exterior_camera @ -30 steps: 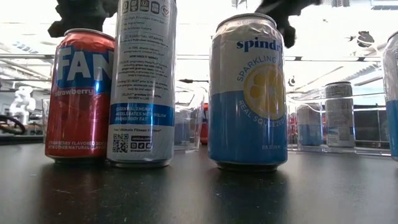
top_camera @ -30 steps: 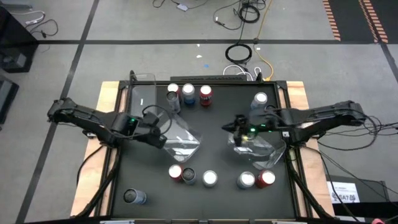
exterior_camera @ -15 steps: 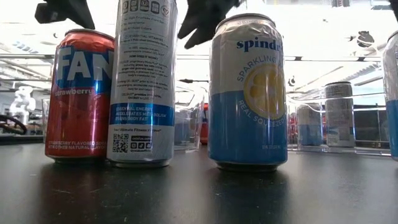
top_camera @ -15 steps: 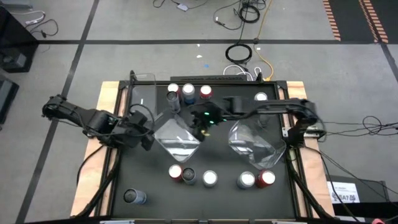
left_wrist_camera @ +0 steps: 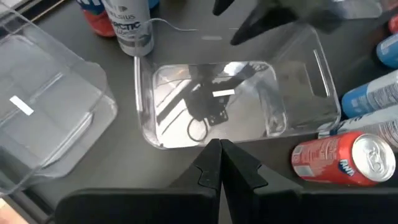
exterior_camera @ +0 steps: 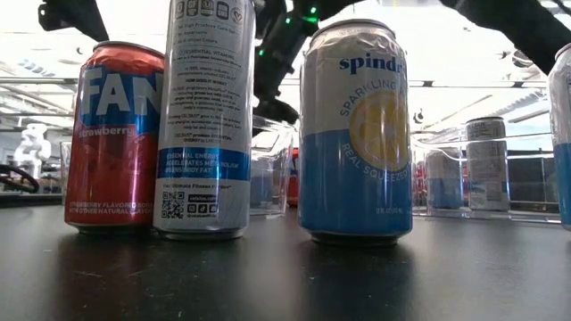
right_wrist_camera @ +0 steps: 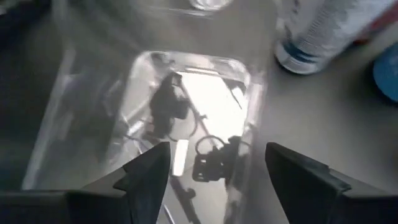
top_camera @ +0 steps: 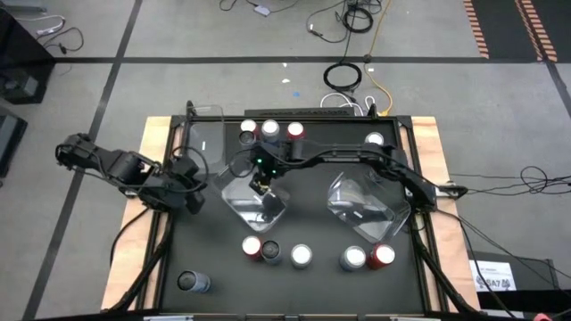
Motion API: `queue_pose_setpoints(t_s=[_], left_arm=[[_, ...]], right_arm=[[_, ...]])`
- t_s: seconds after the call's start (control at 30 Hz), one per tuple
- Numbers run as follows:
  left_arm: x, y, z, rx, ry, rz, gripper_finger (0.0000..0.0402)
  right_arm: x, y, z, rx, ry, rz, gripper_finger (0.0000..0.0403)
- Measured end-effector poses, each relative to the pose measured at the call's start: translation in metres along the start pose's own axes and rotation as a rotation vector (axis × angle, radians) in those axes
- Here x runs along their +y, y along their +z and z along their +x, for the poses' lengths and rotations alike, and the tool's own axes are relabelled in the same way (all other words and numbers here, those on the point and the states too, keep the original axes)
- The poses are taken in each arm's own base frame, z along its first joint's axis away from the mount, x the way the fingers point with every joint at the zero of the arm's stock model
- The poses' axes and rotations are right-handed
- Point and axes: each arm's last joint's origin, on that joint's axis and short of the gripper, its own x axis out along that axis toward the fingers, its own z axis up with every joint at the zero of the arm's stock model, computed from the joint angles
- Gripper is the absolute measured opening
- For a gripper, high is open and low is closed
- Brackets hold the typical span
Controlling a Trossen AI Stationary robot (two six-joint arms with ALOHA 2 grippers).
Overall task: Sort soda cans
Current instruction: Move the bottom left transparent bin to the center of the table
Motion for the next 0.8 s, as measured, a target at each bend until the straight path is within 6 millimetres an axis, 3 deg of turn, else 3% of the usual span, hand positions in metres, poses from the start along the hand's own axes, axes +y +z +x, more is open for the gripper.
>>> queue_pose_setpoints(t_s=[0.33,0.43,0.67,0.8], left_arm=[[0.019,-0.003,-0.014,-0.043,-0.005,0.106,0.0017],[0.025,-0.004,-0.018,-0.049,-0.005,0.105,0.0017],[0.036,-0.006,-0.026,-0.074,-0.035,0.137,0.0017],[0.043,-0.008,-0.030,-0.076,-0.038,0.136,0.0017]], right_arm=[[-0.014,-0.009,0.039,0.077,-0.050,0.053,0.0228],[-0.015,-0.013,0.044,0.104,-0.071,0.115,0.0179],[-0.017,-0.016,0.044,0.131,-0.094,0.201,0.0017],[-0.018,-0.018,0.042,0.144,-0.115,0.262,0.0011]])
